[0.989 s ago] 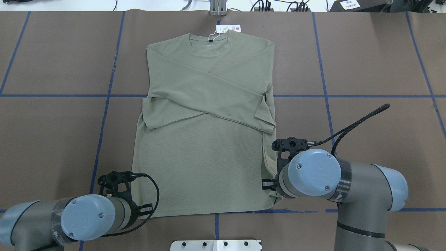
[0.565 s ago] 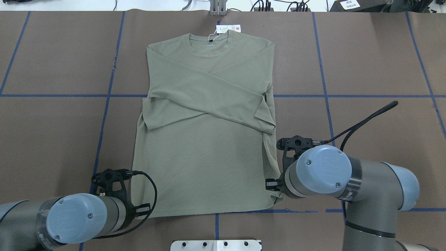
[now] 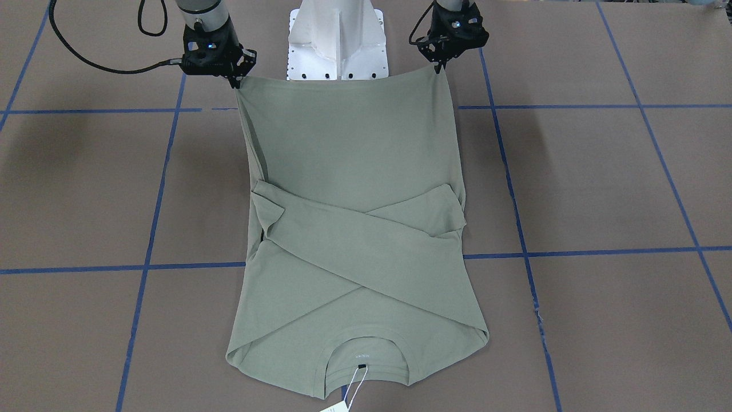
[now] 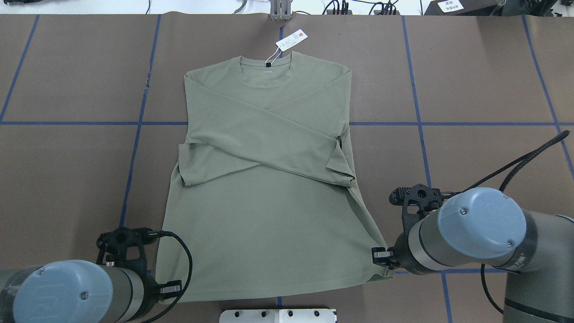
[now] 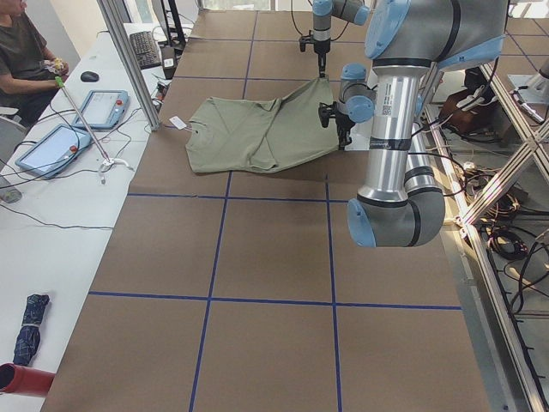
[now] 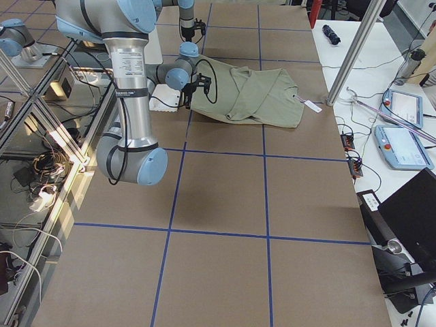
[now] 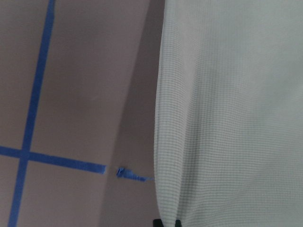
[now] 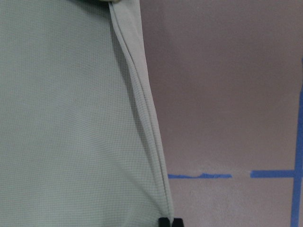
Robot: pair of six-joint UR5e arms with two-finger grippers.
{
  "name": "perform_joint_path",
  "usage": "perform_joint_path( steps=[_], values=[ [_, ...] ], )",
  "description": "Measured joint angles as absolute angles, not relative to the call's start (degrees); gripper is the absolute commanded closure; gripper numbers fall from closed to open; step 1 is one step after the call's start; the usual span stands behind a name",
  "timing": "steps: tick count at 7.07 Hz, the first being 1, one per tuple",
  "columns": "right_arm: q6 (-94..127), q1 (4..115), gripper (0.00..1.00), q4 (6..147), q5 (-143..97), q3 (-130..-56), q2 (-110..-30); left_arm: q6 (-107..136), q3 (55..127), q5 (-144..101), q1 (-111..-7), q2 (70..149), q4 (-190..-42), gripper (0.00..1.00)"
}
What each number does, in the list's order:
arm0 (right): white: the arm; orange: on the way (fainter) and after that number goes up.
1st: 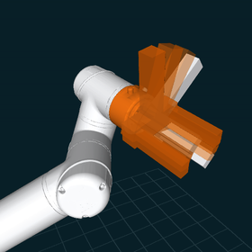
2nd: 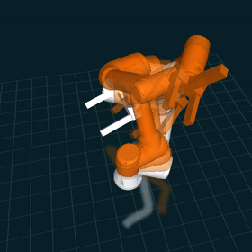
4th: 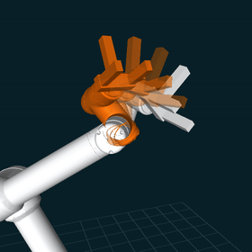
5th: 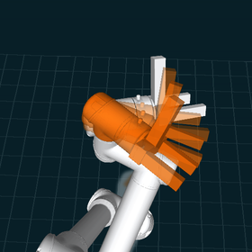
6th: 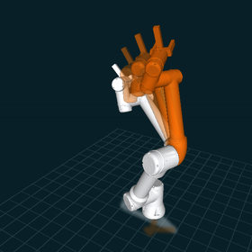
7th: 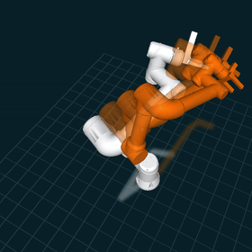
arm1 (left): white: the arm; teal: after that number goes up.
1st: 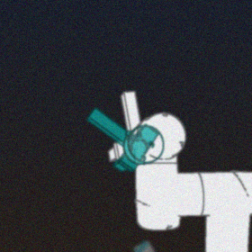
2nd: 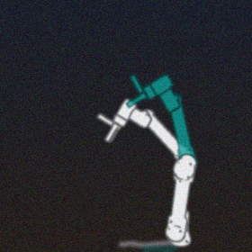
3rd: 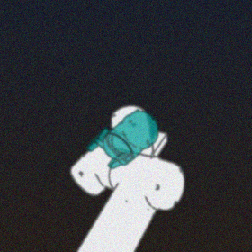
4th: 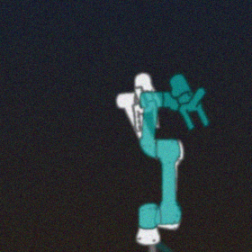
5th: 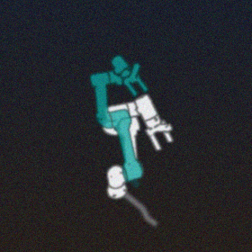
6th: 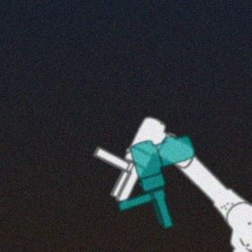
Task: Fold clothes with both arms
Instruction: 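Lift both hem corners and fold them toward the collar with both grippers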
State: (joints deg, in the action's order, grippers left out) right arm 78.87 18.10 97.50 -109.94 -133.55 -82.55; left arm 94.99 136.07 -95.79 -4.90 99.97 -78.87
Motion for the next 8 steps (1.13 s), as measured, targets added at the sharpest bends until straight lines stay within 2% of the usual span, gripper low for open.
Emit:
perform_joint_path(
  steps=[2, 4, 6, 8],
  values=[
    [78.8, 18.1, 1.0, 97.4, -113.1, -138.1, -86.5, 98.4, 139.3, -96.1, -0.2, 100.1, -78.6, 1.0],
    [78.8, 18.7, 1.0, 97.2, -114.2, -139.5, -87.2, 98.4, 141.4, -96.2, -0.9, 100.3, -78.5, 1.0],
    [78.6, 23.4, 1.0, 97.1, -114.3, -136.0, -83.1, 92.8, 141.3, -97.5, -9.0, 101.6, -78.5, 1.0],
    [78.2, 31.1, 1.0, 97.0, -114.4, -130.0, -76.4, 83.7, 138.2, -102.8, -21.7, 104.7, -78.6, 1.0]
  ],
)
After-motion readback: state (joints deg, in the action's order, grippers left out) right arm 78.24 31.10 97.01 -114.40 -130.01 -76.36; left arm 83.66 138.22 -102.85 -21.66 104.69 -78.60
